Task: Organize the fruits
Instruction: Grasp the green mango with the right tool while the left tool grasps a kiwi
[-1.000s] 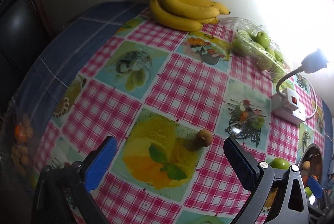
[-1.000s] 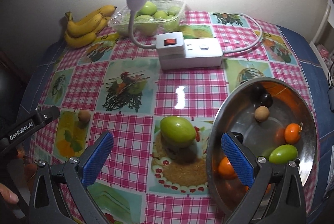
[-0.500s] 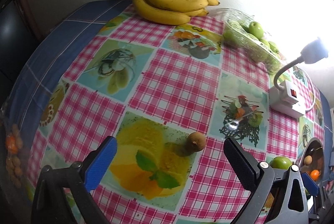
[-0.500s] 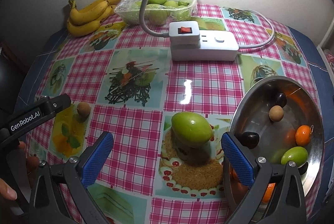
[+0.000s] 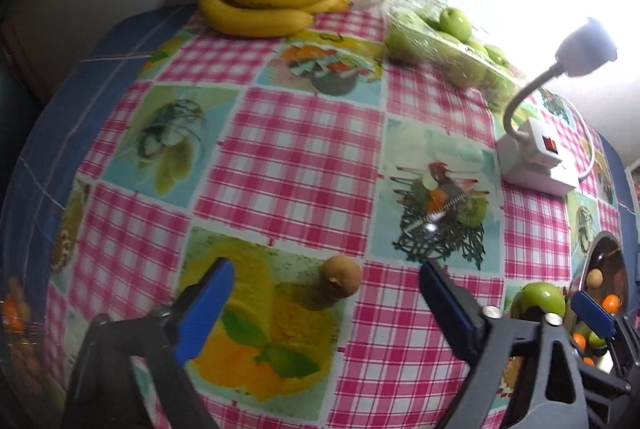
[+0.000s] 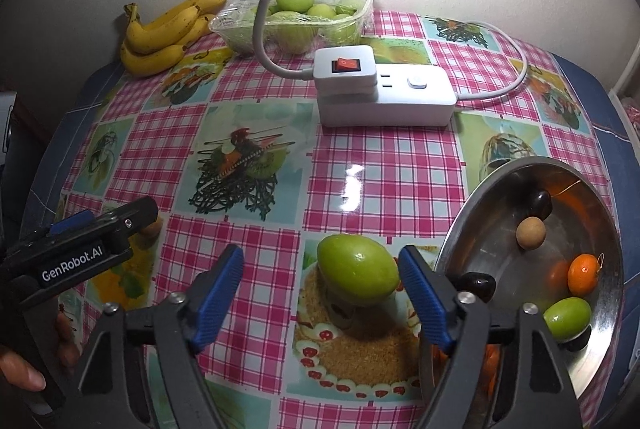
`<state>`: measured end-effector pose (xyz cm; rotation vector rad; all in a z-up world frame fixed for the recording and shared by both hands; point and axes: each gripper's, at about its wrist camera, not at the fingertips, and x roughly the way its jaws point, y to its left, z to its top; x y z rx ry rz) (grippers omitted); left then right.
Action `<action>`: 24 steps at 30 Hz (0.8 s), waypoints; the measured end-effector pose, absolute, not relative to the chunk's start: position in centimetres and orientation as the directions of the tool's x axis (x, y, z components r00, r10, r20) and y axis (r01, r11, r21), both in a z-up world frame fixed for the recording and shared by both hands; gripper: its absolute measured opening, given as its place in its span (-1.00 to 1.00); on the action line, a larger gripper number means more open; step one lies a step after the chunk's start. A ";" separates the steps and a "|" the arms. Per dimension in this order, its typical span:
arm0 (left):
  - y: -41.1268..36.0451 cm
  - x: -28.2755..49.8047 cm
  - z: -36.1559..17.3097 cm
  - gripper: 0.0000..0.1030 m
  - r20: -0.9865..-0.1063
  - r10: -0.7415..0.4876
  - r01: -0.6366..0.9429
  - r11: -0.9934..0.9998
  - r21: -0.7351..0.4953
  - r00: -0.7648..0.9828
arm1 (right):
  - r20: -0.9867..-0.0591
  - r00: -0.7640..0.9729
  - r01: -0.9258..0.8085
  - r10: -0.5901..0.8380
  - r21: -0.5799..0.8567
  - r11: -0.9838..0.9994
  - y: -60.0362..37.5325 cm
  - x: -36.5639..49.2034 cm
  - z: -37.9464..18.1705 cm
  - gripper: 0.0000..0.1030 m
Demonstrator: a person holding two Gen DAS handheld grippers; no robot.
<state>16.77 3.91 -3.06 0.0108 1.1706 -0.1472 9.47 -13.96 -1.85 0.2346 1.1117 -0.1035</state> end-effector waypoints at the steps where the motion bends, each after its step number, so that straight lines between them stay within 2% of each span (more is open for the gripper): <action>1: 3.8 16.8 -3.3 0.68 -0.921 -0.112 0.122 0.990 -0.071 0.373 | -0.899 0.436 0.203 0.034 0.135 0.970 -14.1 9.5 -2.1 0.36; 13: 3.7 17.0 -5.4 0.04 -0.934 -0.126 0.104 0.990 -0.096 0.334 | -0.911 0.412 0.226 -0.018 0.083 0.971 -15.0 9.6 -3.2 0.18; 16: 3.9 17.0 -5.5 0.02 -0.931 -0.125 0.102 0.990 -0.096 0.342 | -0.913 0.408 0.231 -0.021 0.081 0.970 -15.2 9.5 -3.3 0.16; 24: 4.1 17.4 -5.4 -0.30 -0.926 -0.117 0.107 0.991 -0.083 0.358 | -0.914 0.405 0.245 -0.042 0.064 0.967 -15.6 9.5 -3.5 -0.03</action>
